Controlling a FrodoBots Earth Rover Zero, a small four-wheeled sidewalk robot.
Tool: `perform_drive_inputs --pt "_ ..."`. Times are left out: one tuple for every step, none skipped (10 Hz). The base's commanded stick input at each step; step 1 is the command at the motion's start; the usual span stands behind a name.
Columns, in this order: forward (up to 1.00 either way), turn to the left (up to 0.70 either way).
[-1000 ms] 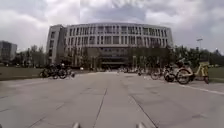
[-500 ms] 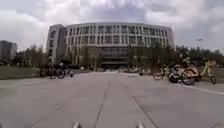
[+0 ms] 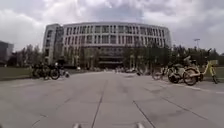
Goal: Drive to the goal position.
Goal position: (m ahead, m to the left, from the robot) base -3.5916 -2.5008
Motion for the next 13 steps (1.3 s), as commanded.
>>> perform_drive_inputs --pt "0.6 0.0" --pt "0.6 0.0" --pt "0.6 0.0" --pt "0.6 0.0" --pt "0.6 0.0" --pt "0.6 -0.03" --pt "0.6 -0.07" --pt "0.6 -0.1" --pt "0.6 -0.11" --pt "0.6 -0.12" --pt "0.6 -0.08" --pt "0.6 -0.02" --pt "0.6 0.0"
